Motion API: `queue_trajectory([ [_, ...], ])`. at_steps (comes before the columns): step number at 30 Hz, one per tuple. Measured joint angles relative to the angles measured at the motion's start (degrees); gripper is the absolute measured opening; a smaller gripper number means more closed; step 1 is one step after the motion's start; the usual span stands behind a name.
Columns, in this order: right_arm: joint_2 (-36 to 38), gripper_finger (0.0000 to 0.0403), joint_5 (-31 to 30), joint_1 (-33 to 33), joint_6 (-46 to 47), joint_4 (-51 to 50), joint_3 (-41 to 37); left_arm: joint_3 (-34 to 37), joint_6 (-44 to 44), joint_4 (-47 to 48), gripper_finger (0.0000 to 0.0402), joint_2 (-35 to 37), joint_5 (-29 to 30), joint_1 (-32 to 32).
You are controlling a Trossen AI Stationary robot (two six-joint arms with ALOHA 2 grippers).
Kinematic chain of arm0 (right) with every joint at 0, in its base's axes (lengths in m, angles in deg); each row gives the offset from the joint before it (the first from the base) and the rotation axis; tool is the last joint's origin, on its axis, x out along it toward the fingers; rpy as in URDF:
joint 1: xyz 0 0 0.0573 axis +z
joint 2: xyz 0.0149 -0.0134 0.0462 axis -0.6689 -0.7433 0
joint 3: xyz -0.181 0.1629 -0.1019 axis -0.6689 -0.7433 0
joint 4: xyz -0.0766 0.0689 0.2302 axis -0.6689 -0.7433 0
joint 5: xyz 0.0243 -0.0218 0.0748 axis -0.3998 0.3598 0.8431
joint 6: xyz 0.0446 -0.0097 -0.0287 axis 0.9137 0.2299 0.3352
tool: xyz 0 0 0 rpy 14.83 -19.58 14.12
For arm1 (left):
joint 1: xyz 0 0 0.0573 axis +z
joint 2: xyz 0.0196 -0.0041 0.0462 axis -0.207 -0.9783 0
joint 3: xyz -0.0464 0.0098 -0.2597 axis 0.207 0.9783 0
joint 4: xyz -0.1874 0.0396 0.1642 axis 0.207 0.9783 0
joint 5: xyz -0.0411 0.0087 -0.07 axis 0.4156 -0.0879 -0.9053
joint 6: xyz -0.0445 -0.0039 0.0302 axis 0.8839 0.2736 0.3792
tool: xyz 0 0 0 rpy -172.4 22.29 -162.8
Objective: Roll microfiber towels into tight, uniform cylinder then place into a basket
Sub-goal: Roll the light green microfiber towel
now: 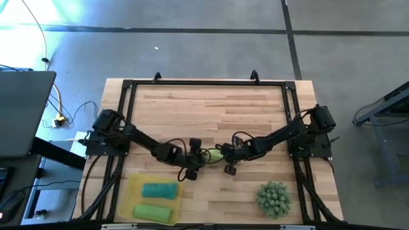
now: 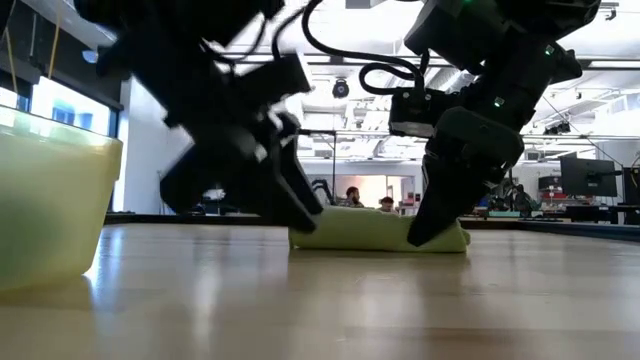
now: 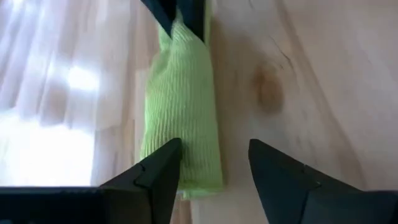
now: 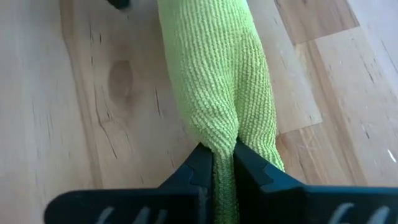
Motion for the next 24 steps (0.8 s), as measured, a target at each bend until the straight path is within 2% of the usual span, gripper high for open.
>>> queue_trajectory([
  [8, 0.0, 0.0016, 0.0, 0.0, 0.0, 0.7, -0.1, 0.0, -2.3, -1.4, 0.0184, -2.1, 1.6, 2.5],
  [12, -0.1, 0.0016, 0.3, 0.0, -0.1, 0.9, -0.1, 0.0, -2.9, -4.0, 0.0184, -3.2, -2.1, 4.3],
  [15, -0.1, 0.0016, 0.4, 0.0, -0.3, 0.9, -0.1, -0.2, 0.0, -5.9, 0.0179, -4.4, -5.3, 5.8],
  [20, 0.0, 0.0025, 0.4, 0.0, -0.8, 0.8, -0.1, -0.4, 9.3, -5.2, 0.0137, -5.3, -7.7, 7.9],
  [24, 2.0, 0.0061, 1.1, 0.0, -4.3, 0.0, -0.2, -0.5, 14.5, -3.2, 0.0085, -5.3, -11.8, 9.7],
])
